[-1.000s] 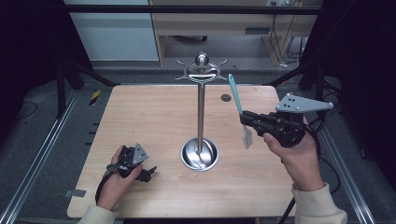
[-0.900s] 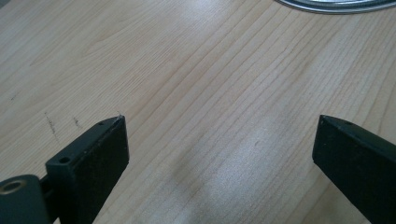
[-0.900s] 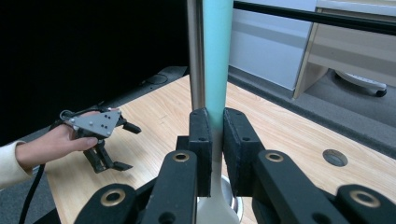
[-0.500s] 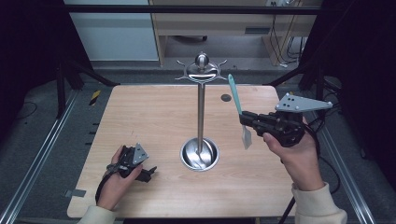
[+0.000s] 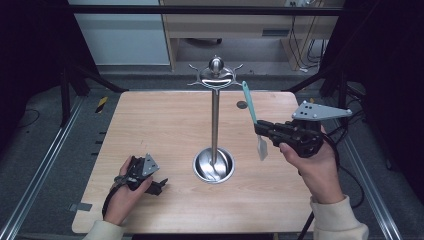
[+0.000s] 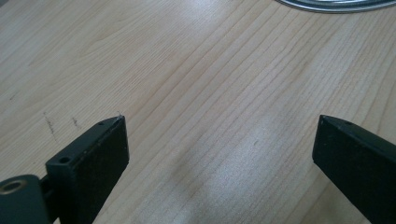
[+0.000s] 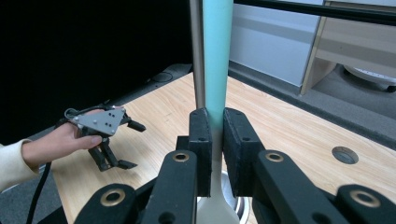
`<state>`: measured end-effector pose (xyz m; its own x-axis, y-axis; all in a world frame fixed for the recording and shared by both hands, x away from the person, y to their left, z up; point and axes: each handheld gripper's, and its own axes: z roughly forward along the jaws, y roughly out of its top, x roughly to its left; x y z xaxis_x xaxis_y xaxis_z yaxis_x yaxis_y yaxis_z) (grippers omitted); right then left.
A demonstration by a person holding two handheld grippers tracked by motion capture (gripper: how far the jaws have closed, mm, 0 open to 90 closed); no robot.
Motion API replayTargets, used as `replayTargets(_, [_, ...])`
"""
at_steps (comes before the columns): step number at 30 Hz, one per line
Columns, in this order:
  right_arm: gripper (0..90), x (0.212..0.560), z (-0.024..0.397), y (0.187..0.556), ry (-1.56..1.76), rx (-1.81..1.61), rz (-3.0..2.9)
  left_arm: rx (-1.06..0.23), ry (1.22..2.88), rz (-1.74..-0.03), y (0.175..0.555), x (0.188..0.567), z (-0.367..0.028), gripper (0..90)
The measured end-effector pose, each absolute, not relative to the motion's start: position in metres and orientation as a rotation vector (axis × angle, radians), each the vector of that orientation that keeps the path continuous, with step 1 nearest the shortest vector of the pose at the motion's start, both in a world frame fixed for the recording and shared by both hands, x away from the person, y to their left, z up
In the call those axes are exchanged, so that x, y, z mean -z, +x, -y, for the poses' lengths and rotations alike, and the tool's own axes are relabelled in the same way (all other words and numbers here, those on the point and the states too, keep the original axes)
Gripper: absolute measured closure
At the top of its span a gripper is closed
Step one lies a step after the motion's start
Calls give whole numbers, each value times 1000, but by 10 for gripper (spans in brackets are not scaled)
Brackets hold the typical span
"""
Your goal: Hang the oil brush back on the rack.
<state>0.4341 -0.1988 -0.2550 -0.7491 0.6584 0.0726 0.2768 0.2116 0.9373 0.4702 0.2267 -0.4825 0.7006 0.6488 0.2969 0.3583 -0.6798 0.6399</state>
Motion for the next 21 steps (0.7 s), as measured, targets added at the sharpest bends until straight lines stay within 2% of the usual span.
replayTargets(21, [823,273,180,439,872,-1600,-2065,-695,2361,-766,470,483,-226,34])
